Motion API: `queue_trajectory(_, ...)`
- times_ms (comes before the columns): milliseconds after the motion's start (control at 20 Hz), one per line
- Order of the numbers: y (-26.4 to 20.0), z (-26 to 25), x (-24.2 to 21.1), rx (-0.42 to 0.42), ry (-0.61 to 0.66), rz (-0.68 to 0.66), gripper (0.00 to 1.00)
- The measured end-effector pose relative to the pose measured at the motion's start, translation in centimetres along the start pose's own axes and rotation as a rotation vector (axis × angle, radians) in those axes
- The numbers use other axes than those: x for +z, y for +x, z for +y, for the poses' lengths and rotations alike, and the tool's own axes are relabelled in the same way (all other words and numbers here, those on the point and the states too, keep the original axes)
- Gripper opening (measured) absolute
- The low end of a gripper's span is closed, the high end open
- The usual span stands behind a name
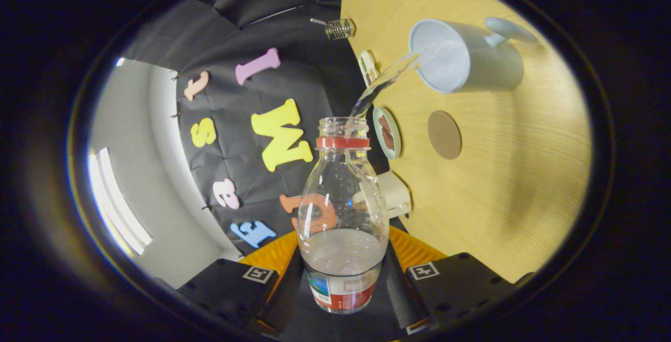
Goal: Take the bottle from table, then pour the juice into the cup, finally place the bottle on the coaster
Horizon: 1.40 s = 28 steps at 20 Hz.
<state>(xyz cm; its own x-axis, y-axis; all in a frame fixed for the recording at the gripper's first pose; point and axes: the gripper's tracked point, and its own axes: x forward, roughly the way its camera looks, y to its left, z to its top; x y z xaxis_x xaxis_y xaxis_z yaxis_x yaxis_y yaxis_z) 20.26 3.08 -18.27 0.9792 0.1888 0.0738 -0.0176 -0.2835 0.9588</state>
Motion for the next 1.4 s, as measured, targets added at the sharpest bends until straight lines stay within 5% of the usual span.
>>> queue_trajectory(1400,-0.7,2.9,2.4,0.077,0.216,-0.040,0.78)
